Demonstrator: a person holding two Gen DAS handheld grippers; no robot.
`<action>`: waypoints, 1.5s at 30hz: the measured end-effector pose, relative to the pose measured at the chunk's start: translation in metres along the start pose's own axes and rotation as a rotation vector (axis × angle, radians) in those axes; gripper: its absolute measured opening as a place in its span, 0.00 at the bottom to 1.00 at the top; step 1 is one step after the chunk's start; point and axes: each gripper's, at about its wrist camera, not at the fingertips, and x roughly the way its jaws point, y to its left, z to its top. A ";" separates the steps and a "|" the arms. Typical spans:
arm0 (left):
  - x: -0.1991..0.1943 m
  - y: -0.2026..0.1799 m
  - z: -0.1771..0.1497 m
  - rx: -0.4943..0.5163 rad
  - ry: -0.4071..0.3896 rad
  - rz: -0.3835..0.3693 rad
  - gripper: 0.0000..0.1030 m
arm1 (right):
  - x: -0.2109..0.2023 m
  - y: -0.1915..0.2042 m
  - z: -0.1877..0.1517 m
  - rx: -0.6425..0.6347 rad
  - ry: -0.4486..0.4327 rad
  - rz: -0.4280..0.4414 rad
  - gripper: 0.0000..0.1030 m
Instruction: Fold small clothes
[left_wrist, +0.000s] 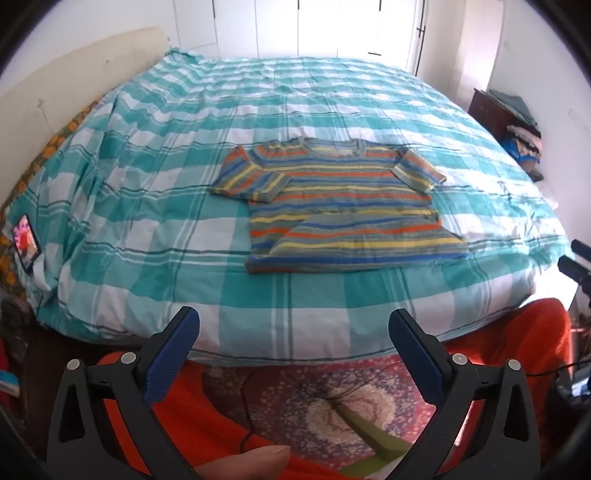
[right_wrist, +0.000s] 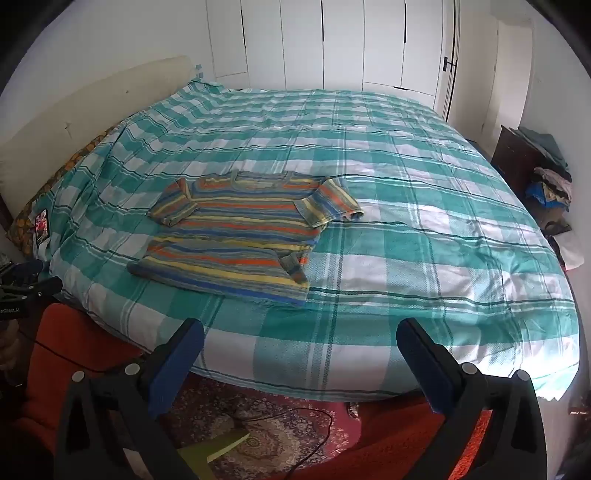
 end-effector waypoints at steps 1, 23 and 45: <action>-0.003 0.000 -0.002 -0.004 -0.007 -0.007 0.99 | 0.001 -0.001 -0.001 -0.002 0.001 -0.001 1.00; 0.001 -0.010 -0.002 0.019 0.029 -0.037 0.99 | 0.005 0.022 -0.005 -0.031 0.038 0.045 1.00; -0.004 -0.020 -0.003 0.047 0.013 -0.045 0.99 | 0.003 0.021 -0.004 -0.033 0.027 0.039 1.00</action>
